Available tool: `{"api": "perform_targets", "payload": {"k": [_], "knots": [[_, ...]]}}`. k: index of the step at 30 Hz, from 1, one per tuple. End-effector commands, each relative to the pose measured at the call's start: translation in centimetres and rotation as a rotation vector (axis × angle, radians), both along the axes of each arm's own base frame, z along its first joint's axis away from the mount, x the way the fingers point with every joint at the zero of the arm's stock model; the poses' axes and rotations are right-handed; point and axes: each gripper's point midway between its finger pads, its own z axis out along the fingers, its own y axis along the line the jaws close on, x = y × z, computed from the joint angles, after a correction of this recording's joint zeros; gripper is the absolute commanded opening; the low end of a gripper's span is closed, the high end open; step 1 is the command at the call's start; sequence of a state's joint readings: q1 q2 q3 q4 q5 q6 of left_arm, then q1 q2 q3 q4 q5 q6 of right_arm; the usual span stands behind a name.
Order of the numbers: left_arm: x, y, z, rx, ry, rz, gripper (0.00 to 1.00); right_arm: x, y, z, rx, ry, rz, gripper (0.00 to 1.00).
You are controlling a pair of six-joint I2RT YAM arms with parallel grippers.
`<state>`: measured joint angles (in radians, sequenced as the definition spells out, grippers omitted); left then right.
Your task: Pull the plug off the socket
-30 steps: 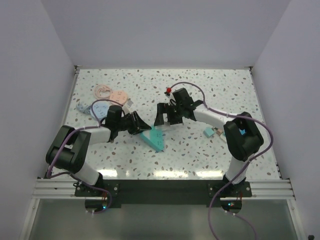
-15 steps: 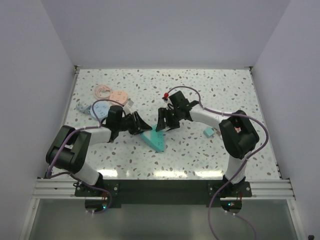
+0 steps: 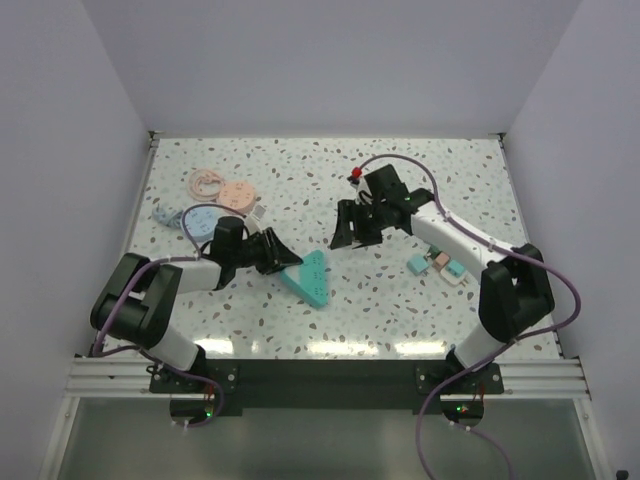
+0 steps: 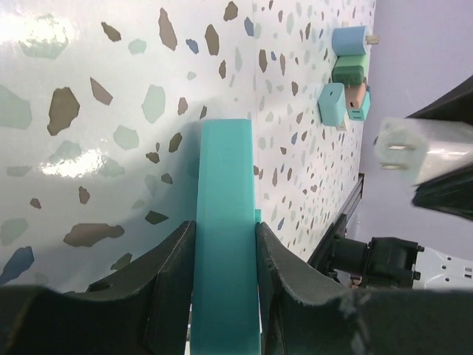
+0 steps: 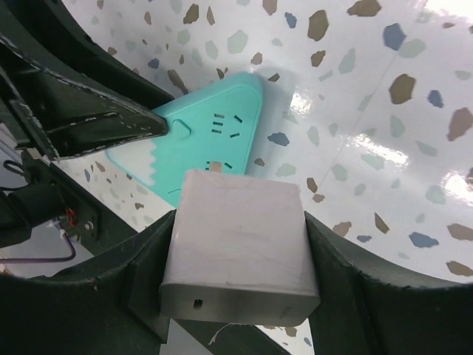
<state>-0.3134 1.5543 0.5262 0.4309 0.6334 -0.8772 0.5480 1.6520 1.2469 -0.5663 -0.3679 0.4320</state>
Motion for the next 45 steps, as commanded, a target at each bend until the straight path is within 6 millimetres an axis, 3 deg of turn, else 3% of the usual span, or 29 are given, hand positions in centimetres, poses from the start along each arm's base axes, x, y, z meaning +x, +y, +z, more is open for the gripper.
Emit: {"api": "perform_targets", "payload": {"k": [1, 5, 8, 11, 12, 16, 17, 19, 20, 25, 26, 27, 30, 31, 34, 40, 45], "knots": [[0.3, 0.3, -0.3, 0.018, -0.016, 0.015, 0.0, 0.3, -0.2, 3.9, 0.045, -0.068, 0.021, 0.0], [0.9, -0.1, 0.8, -0.007, -0.035, 0.006, 0.0, 1.4, -2.0, 5.4, 0.006, -0.128, -0.051, 0.0], [1.5, -0.5, 1.7, -0.025, -0.058, 0.002, 0.0, 3.5, -6.2, 5.1, -0.106, -0.175, -0.212, 0.0], [1.9, -0.8, 2.7, -0.044, -0.079, -0.005, 0.0, 5.1, -13.2, 3.0, -0.279, -0.171, -0.434, 0.0], [2.1, -0.9, 3.0, -0.049, -0.087, -0.007, 0.0, 5.3, -16.2, 1.3, -0.316, -0.13, -0.529, 0.0], [3.1, -1.3, 4.8, -0.071, -0.132, -0.015, 0.0, 4.9, -22.9, -2.7, -0.387, -0.033, -0.743, 0.0], [3.2, -1.4, 5.0, -0.072, -0.134, -0.018, 0.0, 4.5, -24.5, -3.7, -0.403, -0.003, -0.791, 0.07], [3.8, -1.6, 5.8, -0.076, -0.149, -0.026, 0.0, 4.8, -25.3, -4.3, -0.392, 0.002, -0.833, 0.1], [4.0, -1.7, 6.0, -0.075, -0.156, -0.029, 0.0, 5.1, -25.7, -4.6, -0.384, -0.008, -0.852, 0.18], [5.1, -1.9, 7.4, -0.078, -0.183, -0.038, 0.0, 6.4, -25.8, -4.6, -0.353, -0.018, -0.874, 0.29], [5.3, -1.7, 7.5, -0.078, -0.187, -0.036, 0.0, 6.8, -25.9, -4.4, -0.357, -0.024, -0.877, 0.34], [5.5, -1.7, 7.8, -0.081, -0.192, -0.035, 0.0, 6.9, -26.1, -4.5, -0.369, -0.022, -0.883, 0.51], [6.3, -1.1, 8.5, -0.085, -0.205, -0.021, 0.0, 7.2, -26.6, -4.5, -0.391, -0.016, -0.884, 0.66], [6.4, -0.9, 8.7, -0.087, -0.213, -0.02, 0.0, 7.3, -26.6, -4.4, -0.389, -0.019, -0.881, 0.78], [7.6, 0.6, 9.6, -0.092, -0.23, 0.009, 0.0, 7.5, -26.4, -2.7, -0.363, -0.052, -0.885, 0.98], [9.6, 3.5, 11.3, -0.087, -0.273, 0.063, 0.0, 6.8, -26.0, 1.7, -0.309, -0.119, -0.878, 0.98], [12.7, 9.1, 11.9, -0.012, -0.285, 0.199, 0.0, 5.0, -24.5, 5.7, -0.21, -0.191, -0.819, 0.98]]}}
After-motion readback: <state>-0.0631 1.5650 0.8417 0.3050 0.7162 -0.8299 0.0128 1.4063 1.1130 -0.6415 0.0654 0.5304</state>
